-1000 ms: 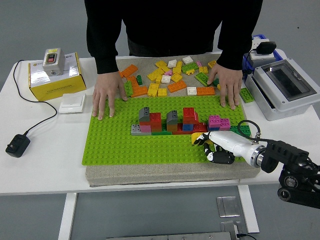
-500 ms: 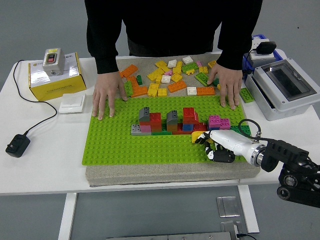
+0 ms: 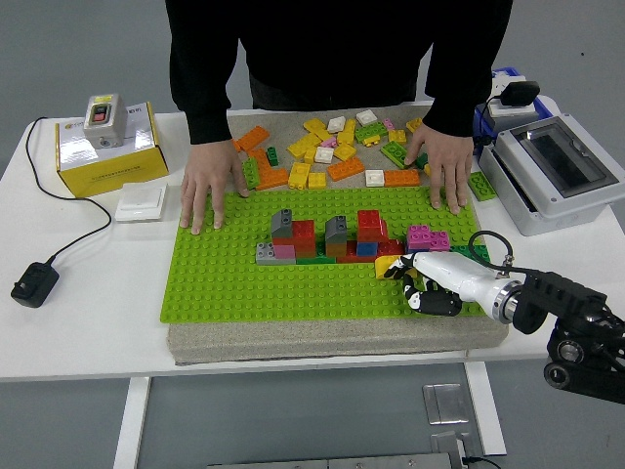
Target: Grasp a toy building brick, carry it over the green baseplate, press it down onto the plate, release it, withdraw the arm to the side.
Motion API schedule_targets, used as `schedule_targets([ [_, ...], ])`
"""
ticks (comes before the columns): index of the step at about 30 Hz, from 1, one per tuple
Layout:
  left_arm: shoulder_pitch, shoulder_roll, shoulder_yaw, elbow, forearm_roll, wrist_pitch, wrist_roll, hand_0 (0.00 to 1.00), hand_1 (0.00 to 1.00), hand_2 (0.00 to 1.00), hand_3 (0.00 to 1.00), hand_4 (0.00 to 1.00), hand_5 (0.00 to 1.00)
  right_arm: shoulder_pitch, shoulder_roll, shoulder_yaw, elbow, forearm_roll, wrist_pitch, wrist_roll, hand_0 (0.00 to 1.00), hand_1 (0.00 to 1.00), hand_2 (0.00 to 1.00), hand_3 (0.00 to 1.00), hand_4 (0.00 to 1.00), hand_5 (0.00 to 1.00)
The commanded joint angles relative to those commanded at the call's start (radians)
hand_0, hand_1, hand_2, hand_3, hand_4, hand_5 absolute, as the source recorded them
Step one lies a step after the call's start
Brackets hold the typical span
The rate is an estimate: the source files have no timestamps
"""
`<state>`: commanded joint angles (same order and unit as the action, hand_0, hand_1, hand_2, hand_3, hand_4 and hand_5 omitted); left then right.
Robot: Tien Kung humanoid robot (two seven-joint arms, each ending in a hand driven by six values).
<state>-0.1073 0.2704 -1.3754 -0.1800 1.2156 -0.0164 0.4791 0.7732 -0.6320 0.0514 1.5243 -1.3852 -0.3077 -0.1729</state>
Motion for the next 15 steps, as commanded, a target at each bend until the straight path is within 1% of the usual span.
schedule_targets([
  [8, -0.002, -0.002, 0.0, 0.0, -0.003, -0.002, -0.001, 0.686, 0.634, 0.563, 0.648, 0.093, 0.536, -0.003, -0.014, 0.007, 0.0, 0.002, 0.005, -0.001, 0.223, 0.263, 0.741, 0.743, 0.002, 0.354],
  [15, -0.002, -0.002, 0.0, 0.0, -0.006, -0.004, -0.003, 0.686, 0.634, 0.562, 0.648, 0.093, 0.537, -0.005, -0.015, 0.006, -0.009, 0.008, 0.006, 0.002, 0.224, 0.262, 0.739, 0.743, 0.002, 0.358],
])
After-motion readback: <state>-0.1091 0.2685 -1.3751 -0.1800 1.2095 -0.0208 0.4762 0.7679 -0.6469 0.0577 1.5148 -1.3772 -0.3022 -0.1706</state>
